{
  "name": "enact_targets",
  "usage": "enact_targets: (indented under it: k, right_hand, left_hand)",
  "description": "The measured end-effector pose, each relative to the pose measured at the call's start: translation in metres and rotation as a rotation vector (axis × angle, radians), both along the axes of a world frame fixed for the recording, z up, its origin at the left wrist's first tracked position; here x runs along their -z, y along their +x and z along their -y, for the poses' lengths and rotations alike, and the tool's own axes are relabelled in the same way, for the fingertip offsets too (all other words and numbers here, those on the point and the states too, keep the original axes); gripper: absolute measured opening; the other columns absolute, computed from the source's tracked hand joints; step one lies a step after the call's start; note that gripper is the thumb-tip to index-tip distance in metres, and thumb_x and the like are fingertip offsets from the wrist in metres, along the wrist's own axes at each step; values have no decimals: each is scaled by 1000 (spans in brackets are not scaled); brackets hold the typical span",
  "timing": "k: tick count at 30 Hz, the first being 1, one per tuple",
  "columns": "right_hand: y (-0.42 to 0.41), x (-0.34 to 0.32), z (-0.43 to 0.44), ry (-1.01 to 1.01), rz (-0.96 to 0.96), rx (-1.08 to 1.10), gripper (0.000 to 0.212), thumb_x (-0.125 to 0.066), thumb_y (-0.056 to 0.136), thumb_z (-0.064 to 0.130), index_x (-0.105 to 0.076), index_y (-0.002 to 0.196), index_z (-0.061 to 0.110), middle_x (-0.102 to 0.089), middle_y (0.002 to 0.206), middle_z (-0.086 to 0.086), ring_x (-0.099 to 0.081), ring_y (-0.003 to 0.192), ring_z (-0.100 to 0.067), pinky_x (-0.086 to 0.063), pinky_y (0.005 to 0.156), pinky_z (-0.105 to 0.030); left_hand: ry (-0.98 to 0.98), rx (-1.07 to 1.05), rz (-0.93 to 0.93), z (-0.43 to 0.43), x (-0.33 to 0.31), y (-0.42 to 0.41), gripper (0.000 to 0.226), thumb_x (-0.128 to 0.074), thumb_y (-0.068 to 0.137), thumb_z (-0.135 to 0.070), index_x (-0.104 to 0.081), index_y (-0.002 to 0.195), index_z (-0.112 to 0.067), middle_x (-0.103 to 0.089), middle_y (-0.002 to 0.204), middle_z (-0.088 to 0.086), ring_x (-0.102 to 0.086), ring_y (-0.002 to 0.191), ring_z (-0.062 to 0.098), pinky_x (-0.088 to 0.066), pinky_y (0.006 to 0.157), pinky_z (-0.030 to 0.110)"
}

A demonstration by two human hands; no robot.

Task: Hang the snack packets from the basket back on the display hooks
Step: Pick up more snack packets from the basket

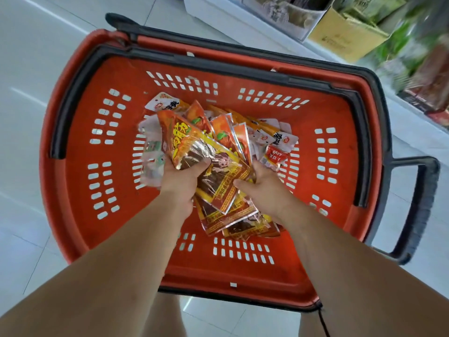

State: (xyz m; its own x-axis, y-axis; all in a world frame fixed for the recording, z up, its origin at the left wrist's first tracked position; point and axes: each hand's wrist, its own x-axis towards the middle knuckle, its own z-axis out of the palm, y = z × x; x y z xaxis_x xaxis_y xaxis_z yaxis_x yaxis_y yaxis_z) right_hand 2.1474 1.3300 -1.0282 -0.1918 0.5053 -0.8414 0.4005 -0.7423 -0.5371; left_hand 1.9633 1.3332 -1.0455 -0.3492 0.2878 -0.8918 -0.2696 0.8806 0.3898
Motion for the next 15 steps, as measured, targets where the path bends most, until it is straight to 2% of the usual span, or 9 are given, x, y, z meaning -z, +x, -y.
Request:
enact_targets:
  k: [2,3,4,5,6,8,11,13,15]
  right_hand:
    - [-3,3,-2,-53,-57,127,59,-70,97,37,-45,150,28,-60,140,16,-60,122,-2,-47,110,-35]
    - [-4,5,-2,-63,-35,178,71,-69,95,48,-40,156,27,-52,148,15,-52,132,-7,-42,113,-38]
    - [-6,6,-4,-42,-4,211,68,-66,95,55,-46,152,25,-52,142,17,-51,132,-9,-42,110,-36]
    - [-7,8,-5,6,45,234,55,-64,96,56,-59,139,22,-63,130,13,-60,121,-11,-47,101,-35]
    - [-7,10,-7,57,103,251,39,-63,97,53,-69,116,19,-70,106,12,-67,98,-13,-50,88,-33]
    - [-11,14,-11,90,176,297,35,-64,101,40,-59,76,16,-56,62,10,-55,60,-19,-45,66,-35]
    - [-20,18,-17,128,218,270,42,-62,103,30,-46,67,15,-47,59,-1,-56,57,-34,-47,56,-42]
    - [-26,14,-20,185,263,218,38,-60,104,30,-51,70,14,-50,63,-2,-54,58,-26,-48,55,-40]
    - [-32,8,-20,241,268,226,32,-58,105,28,-60,81,8,-53,65,-1,-48,55,-12,-40,54,-31]
  left_hand:
    - [-4,36,-23,-2,5,1,110,-101,58,-33,-45,152,-30,-72,129,0,-74,107,25,-64,86,49]
    - [1,92,-30,-1,5,1,111,-101,56,-32,-44,151,-30,-71,130,-1,-73,109,23,-64,86,45]
    - [27,154,-41,0,5,1,103,-100,62,-26,-46,149,-29,-72,127,-4,-72,109,20,-64,83,39]
    - [65,219,-48,2,2,-1,94,-97,68,-16,-47,147,-29,-72,122,-7,-72,106,16,-64,78,32]
    - [96,285,-49,4,-1,-2,90,-94,71,-7,-48,146,-30,-72,119,-9,-72,104,11,-63,74,27]
    - [143,402,-42,7,-5,-8,98,-91,72,2,-43,150,-33,-71,116,-15,-71,101,3,-62,78,25]
    - [177,459,-50,6,-13,-17,107,-90,71,6,-37,155,-34,-68,115,-18,-67,96,-6,-57,71,13]
    - [207,454,-79,2,-16,-22,105,-91,69,6,-40,153,-31,-69,120,-13,-68,103,3,-56,68,11]
    - [204,391,-67,-2,-20,-23,94,-92,70,3,-46,145,-30,-72,119,-8,-70,106,11,-61,73,21]
